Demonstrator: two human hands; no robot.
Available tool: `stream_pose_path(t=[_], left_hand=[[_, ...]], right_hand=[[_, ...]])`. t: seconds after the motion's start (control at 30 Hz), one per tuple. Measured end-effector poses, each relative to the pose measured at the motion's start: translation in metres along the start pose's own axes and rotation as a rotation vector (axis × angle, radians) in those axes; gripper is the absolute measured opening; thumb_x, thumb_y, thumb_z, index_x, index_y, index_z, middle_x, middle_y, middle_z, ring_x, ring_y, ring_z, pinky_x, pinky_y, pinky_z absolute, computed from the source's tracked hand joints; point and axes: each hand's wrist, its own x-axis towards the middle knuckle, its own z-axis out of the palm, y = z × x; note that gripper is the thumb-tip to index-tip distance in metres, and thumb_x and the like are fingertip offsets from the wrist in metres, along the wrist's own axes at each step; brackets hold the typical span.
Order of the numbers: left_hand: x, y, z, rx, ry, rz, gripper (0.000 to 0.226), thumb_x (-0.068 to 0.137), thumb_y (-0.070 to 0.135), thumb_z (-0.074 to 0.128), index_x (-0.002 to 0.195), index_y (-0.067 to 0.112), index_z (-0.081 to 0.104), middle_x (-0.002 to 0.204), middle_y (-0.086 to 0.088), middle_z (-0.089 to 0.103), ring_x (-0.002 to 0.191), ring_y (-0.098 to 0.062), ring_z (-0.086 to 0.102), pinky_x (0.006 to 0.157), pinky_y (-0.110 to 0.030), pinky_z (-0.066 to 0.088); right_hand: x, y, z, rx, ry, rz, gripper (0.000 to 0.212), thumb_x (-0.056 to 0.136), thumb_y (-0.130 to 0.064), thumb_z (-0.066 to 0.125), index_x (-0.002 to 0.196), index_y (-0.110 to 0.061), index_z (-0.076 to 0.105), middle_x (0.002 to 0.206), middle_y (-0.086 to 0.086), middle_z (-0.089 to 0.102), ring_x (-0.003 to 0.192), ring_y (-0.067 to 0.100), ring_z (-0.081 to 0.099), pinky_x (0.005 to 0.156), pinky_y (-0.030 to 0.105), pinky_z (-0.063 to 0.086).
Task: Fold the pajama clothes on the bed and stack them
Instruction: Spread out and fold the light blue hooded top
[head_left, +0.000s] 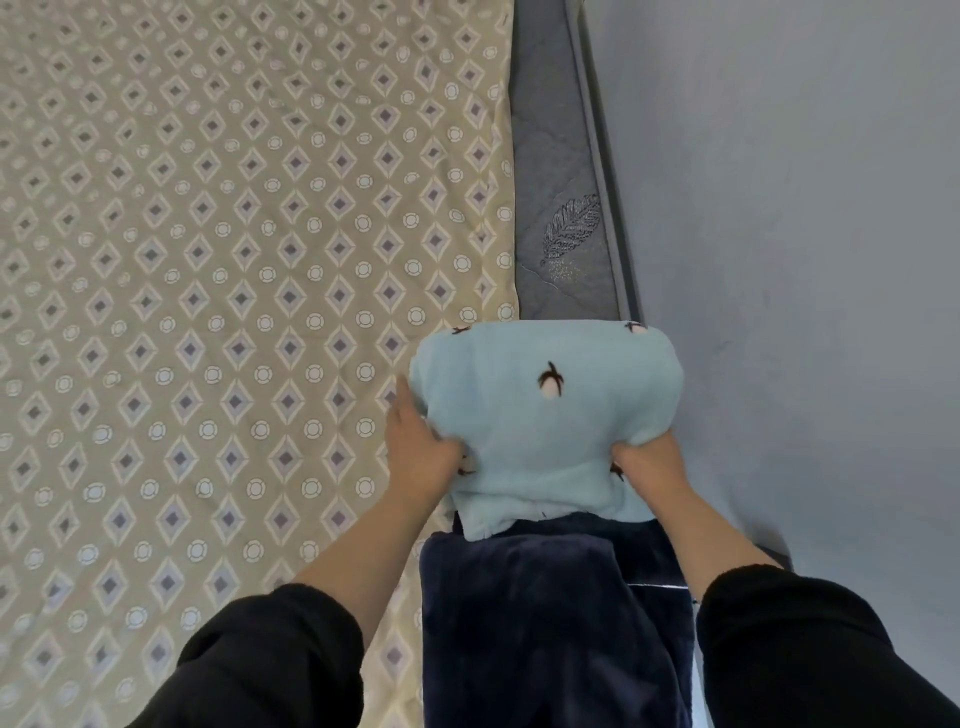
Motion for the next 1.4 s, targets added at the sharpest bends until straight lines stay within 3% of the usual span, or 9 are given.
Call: stream_pose_path(t=[0.13, 0.23, 0.33, 0.47, 0.6, 0.67, 0.87, 1.0, 1.4], left_hand=[[0.01, 0.038, 0.017, 0.524, 0.206, 0.621, 0.075, 0.082, 0.035, 0.042, 0.153, 0.026, 0.017, 0.16, -0.009, 0.016, 0.147, -0.031, 0.01, 0.114, -0.053, 0.009], [0.018, 0.022, 0.044, 0.899, 0.033, 0.668, 0.066, 0.095, 0.048, 0.032, 0.153, 0.031, 0.006, 0.162, -0.007, 0.001, 0.148, -0.032, -0.003, 0.113, -0.065, 0.006], [0.02, -0.017, 0.057, 0.992, 0.049, 0.686, 0.064, 0.094, 0.049, 0.027, 0.151, 0.024, 0.011, 0.16, -0.014, 0.012, 0.147, -0.038, 0.009, 0.108, -0.069, 0.012], [0.027, -0.052, 0.068, 1.088, 0.048, 0.77, 0.063, 0.093, 0.049, 0.027, 0.15, 0.023, 0.016, 0.158, -0.015, 0.011, 0.145, -0.037, 0.011, 0.106, -0.07, 0.014], [0.03, -0.049, 0.069, 1.156, -0.035, 0.644, 0.067, 0.092, 0.054, 0.003, 0.14, 0.031, -0.037, 0.149, -0.007, -0.042, 0.138, -0.029, -0.038, 0.108, -0.062, -0.018], [0.026, -0.037, 0.064, 1.122, -0.068, 0.603, 0.067, 0.093, 0.053, 0.006, 0.135, 0.032, -0.043, 0.144, -0.003, -0.049, 0.134, -0.026, -0.043, 0.108, -0.06, -0.02], [-0.027, 0.005, 0.029, 0.899, -0.177, 0.494, 0.07, 0.098, 0.04, 0.036, 0.154, 0.028, -0.004, 0.161, -0.007, -0.015, 0.147, -0.026, -0.015, 0.116, -0.054, -0.001], [-0.056, 0.032, 0.006, 0.946, -0.16, 0.484, 0.07, 0.099, 0.036, 0.036, 0.153, 0.027, -0.007, 0.161, -0.008, -0.015, 0.148, -0.027, -0.013, 0.117, -0.054, 0.003], [-0.161, 0.068, -0.123, 0.916, 0.146, 0.629, 0.067, 0.1, 0.047, 0.03, 0.153, 0.028, -0.005, 0.16, -0.004, -0.018, 0.146, -0.027, -0.022, 0.113, -0.057, -0.012]], right_hand=[[-0.012, -0.02, 0.008, -0.161, 0.176, -0.14, 0.07, 0.072, 0.002, 0.063, 0.137, -0.002, 0.039, 0.131, 0.017, 0.051, 0.121, 0.032, 0.049, 0.101, 0.047, 0.043], [-0.016, -0.044, 0.005, -0.367, 0.552, -0.461, 0.082, 0.071, -0.012, 0.054, 0.147, -0.003, 0.024, 0.148, 0.02, 0.032, 0.137, 0.036, 0.028, 0.115, 0.054, 0.015], [0.004, -0.047, 0.022, -0.719, 0.443, -0.785, 0.068, 0.084, -0.034, 0.038, 0.149, -0.016, 0.028, 0.156, 0.015, 0.021, 0.144, 0.034, 0.016, 0.113, 0.057, 0.005], [0.033, 0.005, 0.031, -0.902, 0.206, -0.698, 0.063, 0.092, -0.038, 0.028, 0.151, -0.017, 0.024, 0.159, 0.015, 0.014, 0.147, 0.034, 0.008, 0.109, 0.069, 0.013], [0.041, 0.005, 0.03, -0.987, 0.197, -0.699, 0.063, 0.093, -0.038, 0.028, 0.151, -0.017, 0.015, 0.159, 0.017, 0.013, 0.146, 0.035, 0.008, 0.11, 0.068, 0.012], [0.031, -0.009, 0.03, -1.011, 0.21, -0.657, 0.064, 0.094, -0.04, 0.026, 0.153, -0.017, 0.014, 0.16, 0.016, 0.009, 0.147, 0.034, 0.005, 0.112, 0.065, 0.008], [-0.031, -0.025, 0.018, -1.05, 0.112, -0.58, 0.069, 0.097, -0.041, 0.034, 0.154, -0.018, 0.003, 0.16, 0.013, -0.01, 0.147, 0.029, -0.011, 0.117, 0.053, -0.003], [-0.068, -0.046, 0.011, -1.085, -0.002, -0.564, 0.069, 0.099, -0.047, 0.028, 0.153, -0.021, -0.006, 0.159, 0.01, -0.019, 0.146, 0.027, -0.018, 0.117, 0.051, -0.008], [-0.228, -0.117, 0.021, -1.09, 0.197, -0.709, 0.064, 0.098, -0.051, 0.018, 0.153, -0.026, -0.004, 0.16, 0.007, -0.015, 0.147, 0.026, -0.015, 0.113, 0.055, -0.011]])
